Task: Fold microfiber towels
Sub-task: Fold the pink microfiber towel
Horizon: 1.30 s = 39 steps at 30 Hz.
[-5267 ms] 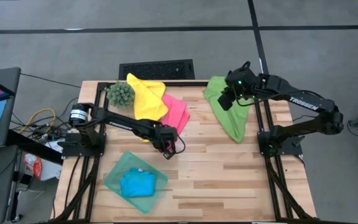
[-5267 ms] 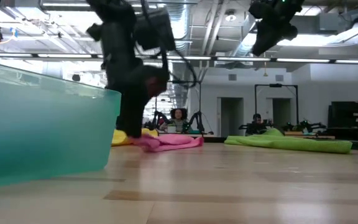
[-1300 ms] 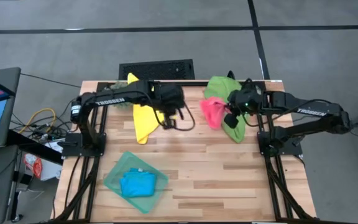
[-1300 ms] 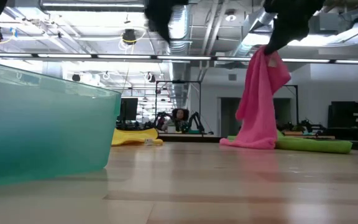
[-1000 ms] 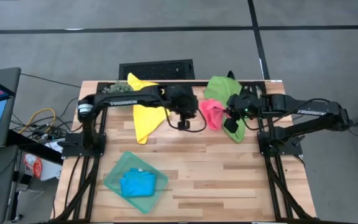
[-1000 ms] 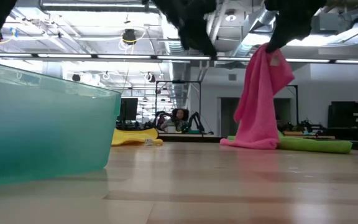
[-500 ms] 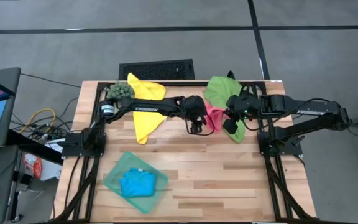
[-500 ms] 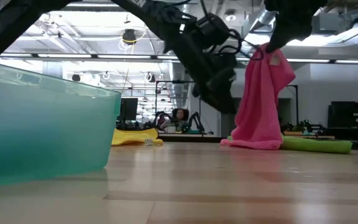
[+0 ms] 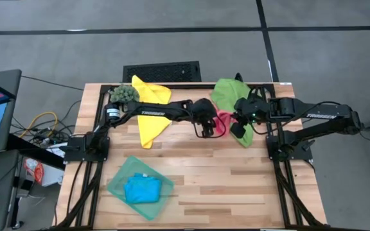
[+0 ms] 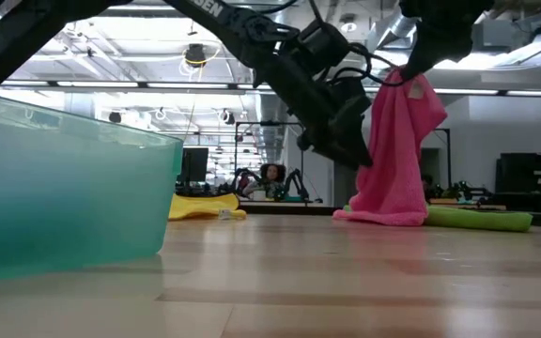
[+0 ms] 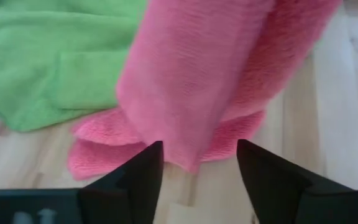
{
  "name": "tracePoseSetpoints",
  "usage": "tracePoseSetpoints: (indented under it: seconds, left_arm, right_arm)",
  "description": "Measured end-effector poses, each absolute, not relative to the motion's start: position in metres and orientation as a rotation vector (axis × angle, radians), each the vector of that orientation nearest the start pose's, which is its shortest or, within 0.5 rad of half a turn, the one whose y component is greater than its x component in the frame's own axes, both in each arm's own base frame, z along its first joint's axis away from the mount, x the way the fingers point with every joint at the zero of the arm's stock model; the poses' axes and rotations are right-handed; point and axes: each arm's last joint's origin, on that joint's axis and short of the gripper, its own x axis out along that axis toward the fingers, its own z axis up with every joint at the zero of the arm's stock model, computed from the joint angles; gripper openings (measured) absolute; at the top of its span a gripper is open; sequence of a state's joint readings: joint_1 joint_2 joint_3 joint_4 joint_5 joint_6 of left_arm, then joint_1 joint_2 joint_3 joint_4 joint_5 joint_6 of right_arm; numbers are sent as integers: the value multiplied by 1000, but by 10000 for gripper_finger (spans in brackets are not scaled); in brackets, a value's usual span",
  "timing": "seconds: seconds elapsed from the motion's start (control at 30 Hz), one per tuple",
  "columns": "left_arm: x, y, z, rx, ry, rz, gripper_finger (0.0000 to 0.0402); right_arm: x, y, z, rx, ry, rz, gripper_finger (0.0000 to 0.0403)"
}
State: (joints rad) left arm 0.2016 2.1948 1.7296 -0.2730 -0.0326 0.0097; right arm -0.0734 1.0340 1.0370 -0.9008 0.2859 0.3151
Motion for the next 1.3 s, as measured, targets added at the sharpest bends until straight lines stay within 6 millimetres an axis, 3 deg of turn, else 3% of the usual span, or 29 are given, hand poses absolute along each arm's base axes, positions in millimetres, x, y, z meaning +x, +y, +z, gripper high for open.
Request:
tracePoseSetpoints:
  seconds: [0.27,0.43,0.87,1.07,1.3]
  left_arm:
    - [484,108,202,-50,666,228,65]
    - [485,107,202,-16,663,207,8]
    - [472,109,193,24,860,279,0]
    - [464,108,202,12,995,281,0]
    - [452,93,230,-26,1195,185,0]
  right_arm:
    - [189,-22,317,196,826,-471,22]
    - [189,-22,317,197,825,-471,28]
    - [189,-22,317,196,829,-471,29]
    - [185,-26,302,261,901,-537,46]
    - [182,-26,274,300,971,-576,56]
